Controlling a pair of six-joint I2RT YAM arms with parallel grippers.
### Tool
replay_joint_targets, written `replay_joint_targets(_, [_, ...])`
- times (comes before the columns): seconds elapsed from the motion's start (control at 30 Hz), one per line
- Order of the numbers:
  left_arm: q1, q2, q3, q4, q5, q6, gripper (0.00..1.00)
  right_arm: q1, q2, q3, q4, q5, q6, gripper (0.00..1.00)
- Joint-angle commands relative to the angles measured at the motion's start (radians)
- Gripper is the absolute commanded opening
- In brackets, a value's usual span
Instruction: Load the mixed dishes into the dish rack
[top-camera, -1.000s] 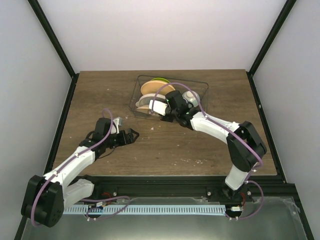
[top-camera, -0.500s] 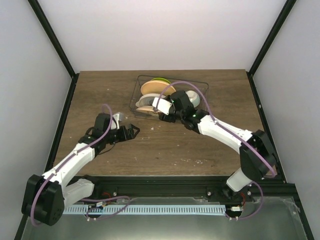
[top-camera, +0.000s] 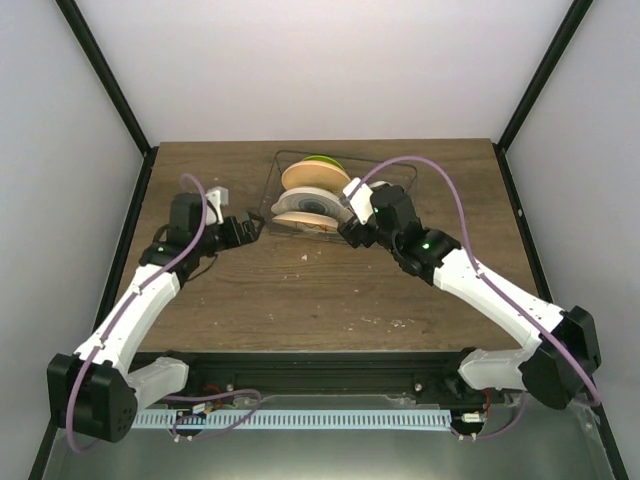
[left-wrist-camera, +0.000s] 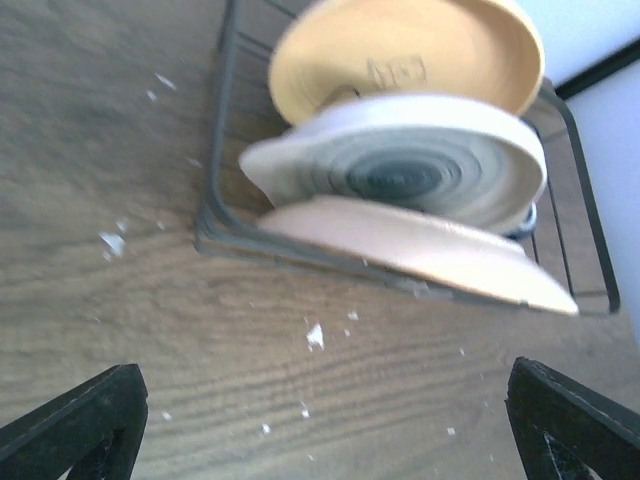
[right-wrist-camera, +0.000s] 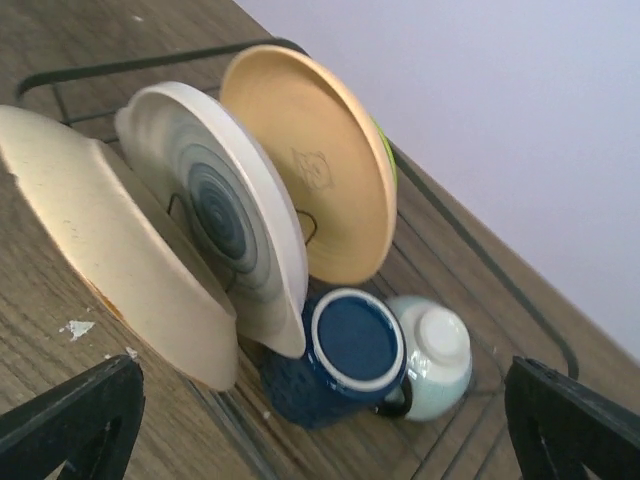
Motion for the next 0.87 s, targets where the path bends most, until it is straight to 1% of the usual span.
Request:
replay_joint_targets(0.0, [0.071,0.056,0.102,-0.069,-0.065,0.074,1.00,-0.041,-0.021,0.035,-0.121,0.104,0.287,1.00])
replay_joint_targets(0.1, [0.142,0.129,0.170,-0.093,-0.053,0.093,1.00,-0.119,-0.035,0.051,-0.145,0.099,0.391,1.00])
replay_joint_targets(0.17, [0.195,0.168,0.193,-0.086,-0.023,0.099,1.00,-0.217,-0.048,0.053,-0.154,0.062,0.441,1.00])
replay_joint_targets(0.3, [0.300,0.235,0.193,-0.062,0.014,0.079,1.00,-0.482,-0.049,0.032,-0.172,-0.075,0.515,1.00])
replay_joint_targets(0.37, [0.352,0.264,0.175,-0.036,0.035,0.050,1.00,-0.624,-0.042,0.005,-0.146,-0.176,0.537,1.00])
replay_joint_targets(0.5, [0.383,0.291,0.160,-0.004,0.028,0.033,1.00,-0.880,0.012,-0.040,-0.074,-0.319,0.561,1.00])
replay_joint_targets(0.57, [0.385,0.295,0.159,0.000,-0.003,0.030,1.00,-0.937,0.073,-0.048,-0.062,-0.330,0.554,1.00])
replay_joint_targets(0.67, [0.385,0.295,0.158,-0.006,-0.053,0.025,0.99,-0.944,0.114,-0.058,-0.057,-0.308,0.555,1.00])
replay_joint_targets(0.83, [0.383,0.271,0.140,-0.022,-0.158,0.011,0.99,-0.944,0.113,-0.088,-0.033,-0.305,0.555,1.00])
